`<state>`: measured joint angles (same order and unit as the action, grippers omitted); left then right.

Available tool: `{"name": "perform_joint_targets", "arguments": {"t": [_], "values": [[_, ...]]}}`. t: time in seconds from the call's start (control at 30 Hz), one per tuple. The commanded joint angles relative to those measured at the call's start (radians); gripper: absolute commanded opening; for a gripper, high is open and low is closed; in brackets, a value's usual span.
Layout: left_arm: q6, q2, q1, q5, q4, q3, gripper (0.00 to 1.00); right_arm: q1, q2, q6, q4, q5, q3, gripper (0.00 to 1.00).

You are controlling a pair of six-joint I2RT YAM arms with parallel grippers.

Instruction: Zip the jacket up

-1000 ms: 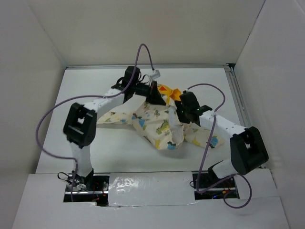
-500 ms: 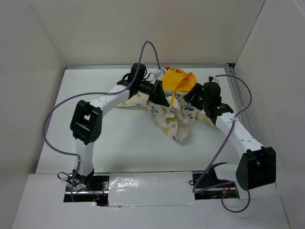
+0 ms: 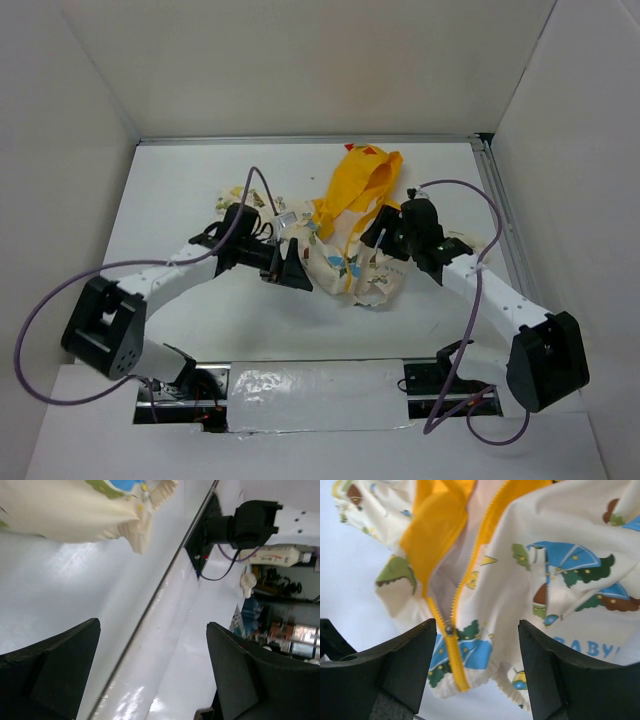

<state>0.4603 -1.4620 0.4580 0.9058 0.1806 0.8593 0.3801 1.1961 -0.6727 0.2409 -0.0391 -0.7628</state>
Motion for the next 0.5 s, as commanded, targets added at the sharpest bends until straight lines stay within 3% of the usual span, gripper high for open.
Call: {"name": "perform_joint_targets", "arguments": {"t": [0.0,0.07,0.17,0.3,0.47], "values": [[0.202,0.149,0.028,-0.062,-0.041,-0.067,0.99,0.029,-0.061,-0.027,-0.037,0.033,0.023,0.74],[0.295,0.151,0.106,-0.176,-0.087,-0.080,0.99,0.036,-0.069,-0.042,-0.073,0.009,0.049,0.74],[0.333,0.094,0.154,-0.197,-0.147,-0.045,0.99,0.039,-0.067,-0.044,-0.100,-0.042,0.063,0.74],[0.368,-0.123,0.163,-0.222,-0.165,0.148,0.99,0.045,-0.072,-0.031,-0.101,-0.065,0.074,0.74],[0.389,-0.328,0.189,-0.366,-0.027,0.363,0.99,0.037,-0.092,-0.016,-0.081,-0.079,0.082,0.73]]}}
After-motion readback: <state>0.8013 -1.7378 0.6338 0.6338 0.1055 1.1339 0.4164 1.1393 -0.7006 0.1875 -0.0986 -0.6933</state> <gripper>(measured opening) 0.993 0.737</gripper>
